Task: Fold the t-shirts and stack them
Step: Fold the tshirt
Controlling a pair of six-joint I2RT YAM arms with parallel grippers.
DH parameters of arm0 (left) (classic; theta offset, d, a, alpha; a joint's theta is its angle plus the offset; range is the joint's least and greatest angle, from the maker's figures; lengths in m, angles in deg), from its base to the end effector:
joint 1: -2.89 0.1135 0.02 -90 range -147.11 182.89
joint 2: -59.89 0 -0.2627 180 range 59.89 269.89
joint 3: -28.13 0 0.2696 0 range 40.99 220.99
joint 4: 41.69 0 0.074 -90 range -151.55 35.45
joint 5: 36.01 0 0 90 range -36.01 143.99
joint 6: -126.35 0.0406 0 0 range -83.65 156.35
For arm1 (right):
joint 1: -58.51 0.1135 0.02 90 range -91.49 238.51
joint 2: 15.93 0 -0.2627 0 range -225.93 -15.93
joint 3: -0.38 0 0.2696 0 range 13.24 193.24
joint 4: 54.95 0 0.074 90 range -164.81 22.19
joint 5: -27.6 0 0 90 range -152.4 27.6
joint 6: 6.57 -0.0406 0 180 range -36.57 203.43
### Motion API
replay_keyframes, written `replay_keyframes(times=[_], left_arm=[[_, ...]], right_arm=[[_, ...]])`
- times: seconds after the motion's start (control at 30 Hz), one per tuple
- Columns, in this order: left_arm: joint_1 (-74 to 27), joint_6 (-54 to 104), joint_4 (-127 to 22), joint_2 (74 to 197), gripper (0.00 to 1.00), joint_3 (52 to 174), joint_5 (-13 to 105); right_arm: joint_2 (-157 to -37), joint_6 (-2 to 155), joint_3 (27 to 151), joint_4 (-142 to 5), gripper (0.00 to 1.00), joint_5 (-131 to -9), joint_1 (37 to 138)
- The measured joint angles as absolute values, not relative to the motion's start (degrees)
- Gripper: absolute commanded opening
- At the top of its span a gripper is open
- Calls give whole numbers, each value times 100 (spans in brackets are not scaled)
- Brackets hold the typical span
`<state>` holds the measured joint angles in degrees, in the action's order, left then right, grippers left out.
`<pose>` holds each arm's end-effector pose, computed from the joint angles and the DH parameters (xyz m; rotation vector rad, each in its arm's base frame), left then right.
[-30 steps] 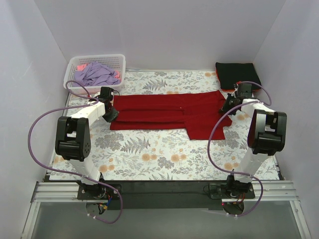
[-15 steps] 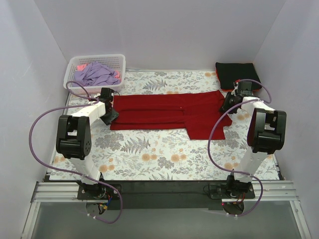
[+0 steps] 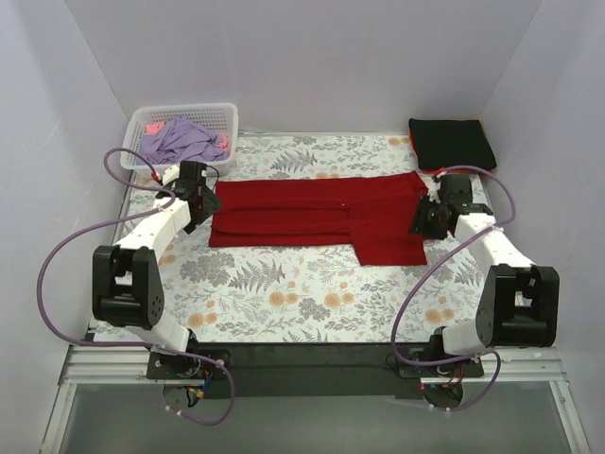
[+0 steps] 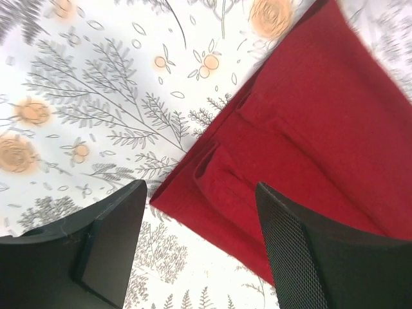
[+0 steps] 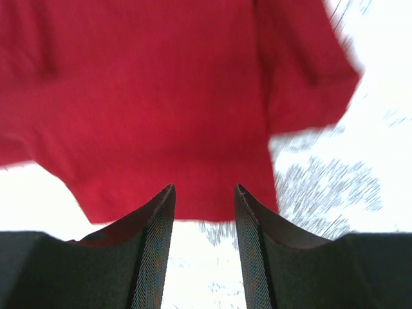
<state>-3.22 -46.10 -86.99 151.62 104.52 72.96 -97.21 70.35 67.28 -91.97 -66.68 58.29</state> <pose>0.3425 -0.0234 0.2068 -1.6604 1.9321 -0.1611 0.3128 0.0018 0.2167 0.2543 2.4608 0.1889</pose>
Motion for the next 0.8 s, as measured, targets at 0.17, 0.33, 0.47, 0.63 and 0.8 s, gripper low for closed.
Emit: replay_keyframes(times=[0.17,0.33,0.47,0.63,0.8], left_arm=[[-324,-4497,-8623,14189,68,10098,7532],[-366,-4370,-8452,13105,68,9324,7608],[-447,-4300,-8404,12517,68,8806,7599],[-484,-4254,-8350,12508,68,8727,7556],[-484,-4243,-8317,12572,67,8727,7477]], right_arm=[[-9697,7026,6059,-9381,49,-6429,6430],[-9710,6946,5862,-9309,49,-6180,7002],[-9950,6841,5860,-9114,49,-5911,7297],[-10223,6799,5880,-8891,35,-5632,7472],[-10293,6784,5891,-8692,1,-5494,7498]])
